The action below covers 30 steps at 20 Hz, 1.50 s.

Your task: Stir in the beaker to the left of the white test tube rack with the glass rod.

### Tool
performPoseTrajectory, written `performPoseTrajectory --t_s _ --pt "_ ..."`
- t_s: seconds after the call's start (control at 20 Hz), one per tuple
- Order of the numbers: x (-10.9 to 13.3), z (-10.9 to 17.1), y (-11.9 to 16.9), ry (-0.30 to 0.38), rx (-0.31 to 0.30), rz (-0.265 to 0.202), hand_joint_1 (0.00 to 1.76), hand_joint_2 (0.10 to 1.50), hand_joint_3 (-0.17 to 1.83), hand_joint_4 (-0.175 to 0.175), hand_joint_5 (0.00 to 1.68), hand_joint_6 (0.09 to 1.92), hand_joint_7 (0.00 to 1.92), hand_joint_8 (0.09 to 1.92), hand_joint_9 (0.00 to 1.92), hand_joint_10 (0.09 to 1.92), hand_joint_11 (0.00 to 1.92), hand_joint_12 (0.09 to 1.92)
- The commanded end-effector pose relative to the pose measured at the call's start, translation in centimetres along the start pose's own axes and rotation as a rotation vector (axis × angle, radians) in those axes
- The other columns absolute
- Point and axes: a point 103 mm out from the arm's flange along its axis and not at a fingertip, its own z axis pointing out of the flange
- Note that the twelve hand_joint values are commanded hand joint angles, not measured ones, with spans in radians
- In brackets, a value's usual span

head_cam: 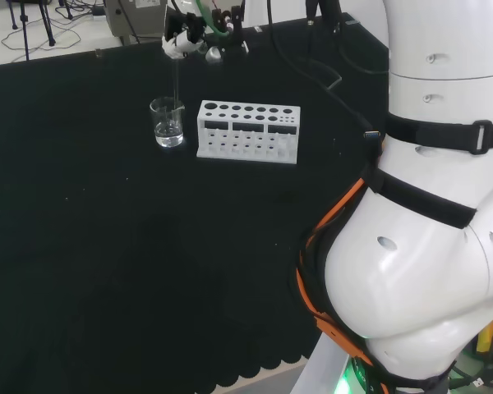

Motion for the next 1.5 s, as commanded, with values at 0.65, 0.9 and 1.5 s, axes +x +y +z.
performPoseTrajectory --t_s 0.65,0.9,1.5 --pt "3.9 1.3 4.0 0.013 0.006 -0.084 1.31 1.10 -0.17 -0.175 1.38 0.09 1.18 1.02 1.75 0.74 1.38 1.00" --pt "1.8 1.2 4.8 0.009 0.010 -0.051 1.31 1.10 -0.17 -0.175 1.38 0.09 1.18 1.03 1.75 0.74 1.38 1.00" --pt "-1.7 -0.9 1.4 -0.003 0.007 0.049 1.31 1.10 -0.17 -0.175 1.38 0.09 1.18 1.03 1.75 0.74 1.38 1.00"
